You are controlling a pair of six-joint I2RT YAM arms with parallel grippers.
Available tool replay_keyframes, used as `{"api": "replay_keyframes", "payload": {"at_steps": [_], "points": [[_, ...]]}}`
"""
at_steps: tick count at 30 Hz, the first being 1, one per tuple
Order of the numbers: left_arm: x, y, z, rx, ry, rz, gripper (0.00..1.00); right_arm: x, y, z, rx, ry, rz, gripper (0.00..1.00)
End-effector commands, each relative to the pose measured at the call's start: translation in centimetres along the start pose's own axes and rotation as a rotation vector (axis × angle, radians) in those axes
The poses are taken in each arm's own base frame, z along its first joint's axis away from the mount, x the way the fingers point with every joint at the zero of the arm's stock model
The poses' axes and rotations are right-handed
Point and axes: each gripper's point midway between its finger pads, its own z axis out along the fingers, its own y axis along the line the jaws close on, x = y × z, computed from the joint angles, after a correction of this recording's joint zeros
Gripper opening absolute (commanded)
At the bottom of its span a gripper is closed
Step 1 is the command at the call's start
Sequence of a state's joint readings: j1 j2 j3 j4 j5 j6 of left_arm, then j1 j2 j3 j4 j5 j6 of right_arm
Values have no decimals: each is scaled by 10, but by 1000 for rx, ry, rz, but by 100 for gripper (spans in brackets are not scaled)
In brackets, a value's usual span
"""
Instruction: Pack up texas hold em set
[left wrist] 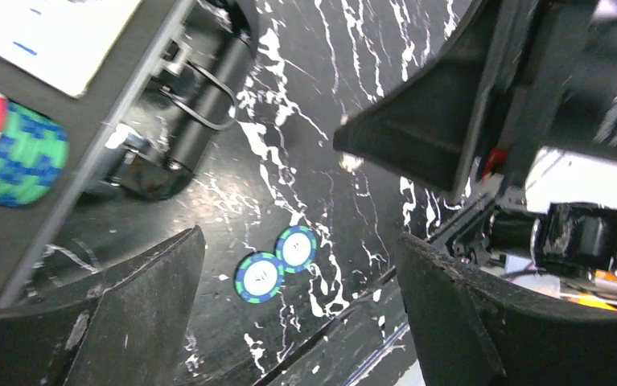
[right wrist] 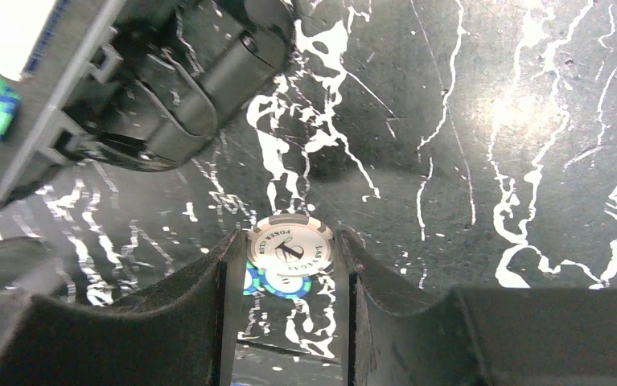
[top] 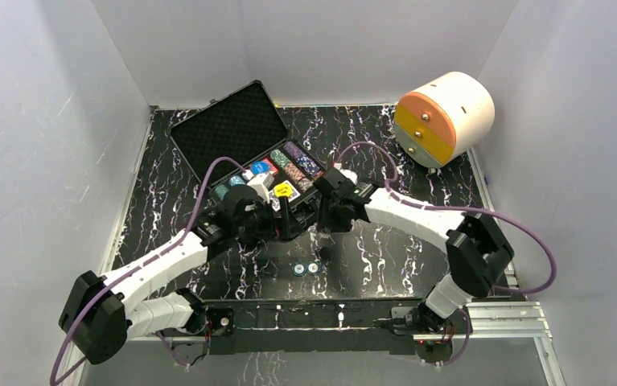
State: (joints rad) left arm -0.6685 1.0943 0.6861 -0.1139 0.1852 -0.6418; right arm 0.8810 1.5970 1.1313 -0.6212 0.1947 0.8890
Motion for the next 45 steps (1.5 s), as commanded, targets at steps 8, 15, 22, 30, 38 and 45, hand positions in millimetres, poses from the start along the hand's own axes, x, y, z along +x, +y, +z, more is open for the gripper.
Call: {"api": "replay_keyframes", "payload": {"at_steps": [8, 15, 22, 30, 38, 45], "points": [[12, -42, 24, 271, -86, -102, 82, -16, 32, -30, -273, 4, 263, 45], [4, -45, 35, 276, -112, -148, 67, -14, 46, -40, -365, 55, 324, 45], [3, -49, 40, 282, -101, -147, 42, -12, 51, -41, -408, 87, 345, 46], [-3, -50, 40, 281, -124, -157, 16, -5, 56, -37, -450, 136, 366, 46], [-5, -46, 40, 232, -108, -37, 0, -7, 56, -38, -472, 142, 365, 54], [-20, -21, 19, 23, -64, 251, 0, -44, 26, -51, -370, -13, 333, 81]]}}
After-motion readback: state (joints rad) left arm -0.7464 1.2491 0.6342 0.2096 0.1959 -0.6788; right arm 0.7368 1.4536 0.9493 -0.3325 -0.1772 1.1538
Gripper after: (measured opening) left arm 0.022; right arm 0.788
